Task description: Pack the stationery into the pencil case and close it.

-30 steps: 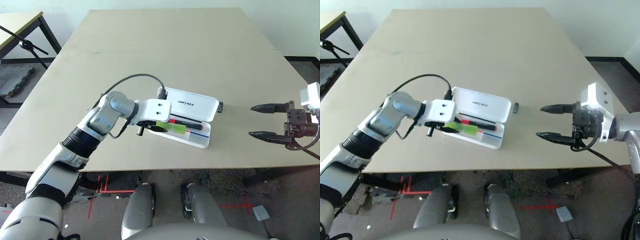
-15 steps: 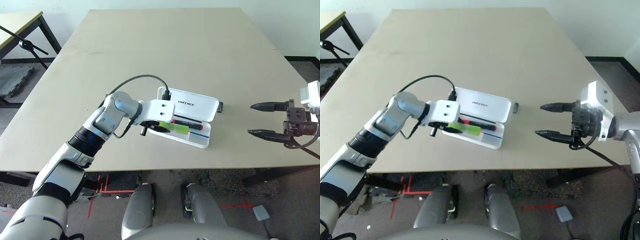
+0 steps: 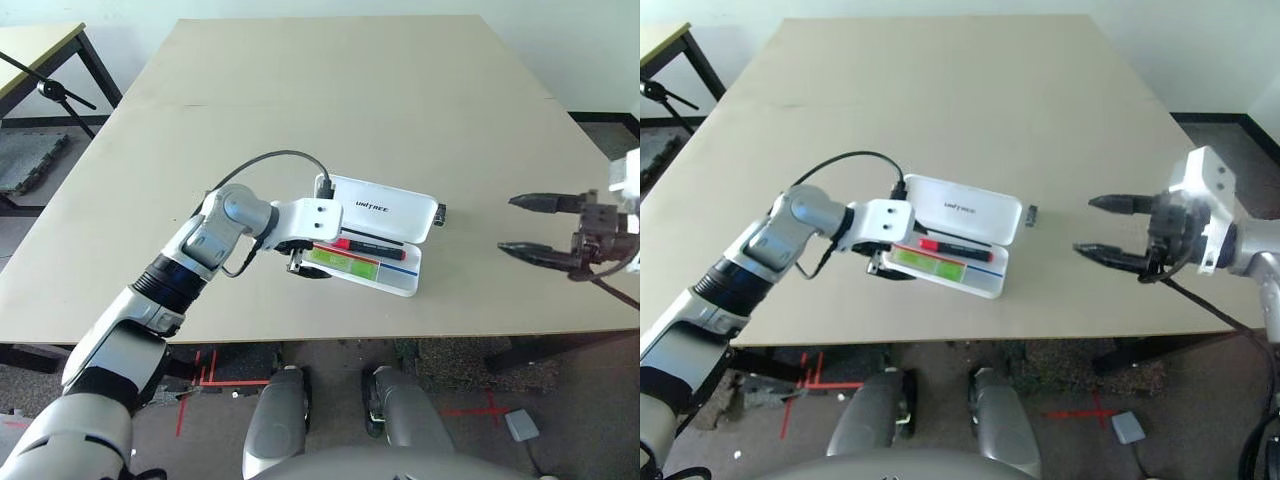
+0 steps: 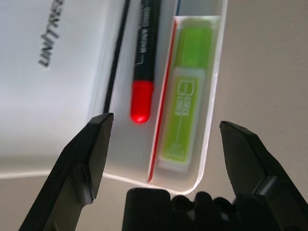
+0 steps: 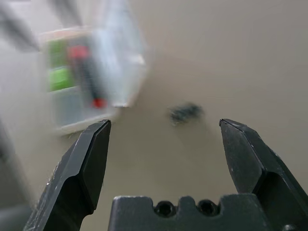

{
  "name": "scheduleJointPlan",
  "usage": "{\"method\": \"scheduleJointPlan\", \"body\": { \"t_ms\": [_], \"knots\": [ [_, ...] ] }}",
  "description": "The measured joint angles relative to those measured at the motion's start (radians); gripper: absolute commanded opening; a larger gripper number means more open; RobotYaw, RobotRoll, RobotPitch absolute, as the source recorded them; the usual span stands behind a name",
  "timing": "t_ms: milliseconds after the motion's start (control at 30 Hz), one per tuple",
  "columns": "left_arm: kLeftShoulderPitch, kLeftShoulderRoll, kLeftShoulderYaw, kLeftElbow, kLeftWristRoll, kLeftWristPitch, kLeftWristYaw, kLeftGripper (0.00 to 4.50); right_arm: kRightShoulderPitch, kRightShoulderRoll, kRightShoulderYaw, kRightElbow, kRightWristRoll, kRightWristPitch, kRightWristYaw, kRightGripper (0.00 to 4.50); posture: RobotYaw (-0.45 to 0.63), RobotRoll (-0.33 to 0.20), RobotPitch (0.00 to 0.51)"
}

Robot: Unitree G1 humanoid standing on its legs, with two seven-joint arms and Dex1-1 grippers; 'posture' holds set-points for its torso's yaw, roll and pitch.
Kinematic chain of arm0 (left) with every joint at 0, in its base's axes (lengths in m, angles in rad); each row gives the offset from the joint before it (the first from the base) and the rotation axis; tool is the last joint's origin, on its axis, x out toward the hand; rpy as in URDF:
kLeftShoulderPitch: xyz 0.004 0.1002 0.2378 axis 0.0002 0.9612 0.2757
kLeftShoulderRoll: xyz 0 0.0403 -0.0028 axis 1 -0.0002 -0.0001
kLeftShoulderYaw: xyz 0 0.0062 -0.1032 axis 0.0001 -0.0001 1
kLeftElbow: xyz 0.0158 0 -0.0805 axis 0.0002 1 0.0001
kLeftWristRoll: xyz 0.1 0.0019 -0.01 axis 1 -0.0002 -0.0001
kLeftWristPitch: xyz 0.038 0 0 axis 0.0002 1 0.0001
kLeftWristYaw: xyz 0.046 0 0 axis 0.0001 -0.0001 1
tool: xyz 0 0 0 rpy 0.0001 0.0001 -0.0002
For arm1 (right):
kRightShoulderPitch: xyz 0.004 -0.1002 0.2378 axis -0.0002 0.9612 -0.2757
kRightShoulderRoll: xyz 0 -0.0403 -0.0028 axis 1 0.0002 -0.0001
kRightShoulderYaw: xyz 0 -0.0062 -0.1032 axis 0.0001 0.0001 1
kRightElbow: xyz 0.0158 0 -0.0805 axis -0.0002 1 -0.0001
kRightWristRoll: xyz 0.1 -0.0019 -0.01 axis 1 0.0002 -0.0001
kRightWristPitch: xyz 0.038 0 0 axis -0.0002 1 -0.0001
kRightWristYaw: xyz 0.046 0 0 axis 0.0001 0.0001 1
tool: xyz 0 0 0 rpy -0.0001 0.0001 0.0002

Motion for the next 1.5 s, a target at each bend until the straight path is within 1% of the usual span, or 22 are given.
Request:
{"method": "scheduleJointPlan", "body": {
  "t_ms": [33,100,133,267,333,433,467,533,600,667,867,1033,1133,1167,1200,1267,1300,1333,1433,1467,1500],
  "knots": [
    [0.001,0.011,0.013,-0.003,-0.009,0.01,-0.004,4.47,-0.024,0.001,-0.002,0.018,-0.014,0.046,-0.062,4.5,0.17,0.0,0.109],
    [0.002,0.028,0.043,-0.007,-0.026,0.025,-0.012,4.47,-0.036,0.011,-0.004,0.021,-0.021,0.107,-0.126,4.5,0.17,0.0,0.109],
    [0.005,0.037,0.058,-0.014,-0.037,0.033,-0.015,4.47,-0.049,0.031,-0.004,0.017,-0.02,0.16,-0.166,4.5,0.17,0.0,0.107],
    [0.019,0.077,0.12,-0.047,-0.085,0.072,-0.03,4.47,-0.115,0.151,-0.001,-0.014,-0.019,0.425,-0.366,4.5,0.18,0.0,0.106],
    [0.03,0.095,0.141,-0.061,-0.099,0.098,-0.03,4.47,-0.137,0.202,0.006,-0.036,-0.02,0.51,-0.44,4.5,0.19,0.0,0.106],
    [0.037,0.101,0.158,-0.076,-0.108,0.121,-0.027,4.47,-0.175,0.284,0.011,-0.063,-0.02,0.589,-0.526,4.5,0.21,0.0,0.105],
    [0.043,0.104,0.163,-0.081,-0.109,0.131,-0.026,4.47,-0.196,0.326,0.012,-0.069,-0.024,0.613,-0.568,4.5,0.21,0.0,0.105],
    [0.053,0.106,0.165,-0.09,-0.11,0.147,-0.02,4.47,-0.224,0.387,0.017,-0.076,-0.037,0.635,-0.628,4.5,0.22,0.0,0.105],
    [0.065,0.107,0.165,-0.106,-0.11,0.163,-0.018,4.47,-0.244,0.427,0.03,-0.08,-0.051,0.652,-0.675,4.5,0.22,0.0,0.106],
    [0.069,0.108,0.166,-0.115,-0.111,0.175,-0.017,4.47,-0.255,0.447,0.055,-0.079,-0.07,0.654,-0.709,4.5,0.23,0.0,0.107],
    [0.073,0.112,0.167,-0.131,-0.111,0.204,-0.008,4.47,-0.281,0.519,0.075,-0.032,-0.119,0.653,-0.79,4.5,0.24,0.0,0.108],
    [0.074,0.112,0.167,-0.152,-0.111,0.217,-0.007,4.47,-0.282,0.554,0.088,-0.002,-0.131,0.652,-0.811,4.5,0.24,0.0,0.109],
    [0.075,0.112,0.167,-0.152,-0.111,0.224,-0.005,4.5,-0.282,0.566,0.088,0.004,-0.141,0.641,-0.822,3.88,0.24,0.0,0.108],
    [0.075,0.112,0.167,-0.152,-0.111,0.225,-0.003,4.5,-0.282,0.57,0.087,0.01,-0.145,0.634,-0.826,3.55,0.24,0.0,0.107],
    [0.075,0.113,0.167,-0.152,-0.111,0.225,-0.001,4.5,-0.282,0.573,0.087,0.015,-0.151,0.627,-0.83,3.2,0.24,0.0,0.107],
    [0.075,0.112,0.167,-0.152,-0.111,0.225,0.001,4.5,-0.282,0.583,0.085,0.017,-0.151,0.622,-0.832,2.35,0.24,0.0,0.107],
    [0.075,0.112,0.167,-0.152,-0.111,0.225,0.002,4.5,-0.282,0.587,0.086,0.017,-0.151,0.621,-0.832,2.04,0.24,0.0,0.107],
    [0.075,0.112,0.167,-0.152,-0.111,0.225,0.003,4.5,-0.282,0.588,0.086,0.017,-0.15,0.622,-0.83,1.59,0.23,0.0,0.107],
    [0.075,0.113,0.167,-0.151,-0.111,0.225,0.006,4.5,-0.281,0.581,0.087,0.01,-0.148,0.631,-0.82,0.53,0.23,0.0,0.107],
    [0.075,0.114,0.167,-0.15,-0.111,0.225,0.007,4.5,-0.28,0.57,0.087,0.006,-0.149,0.633,-0.817,0.28,0.23,0.0,0.107],
    [0.075,0.115,0.168,-0.15,-0.111,0.225,0.008,4.5,-0.278,0.559,0.087,0.002,-0.149,0.636,-0.814,0.28,0.23,0.0,0.107]
  ]
}}
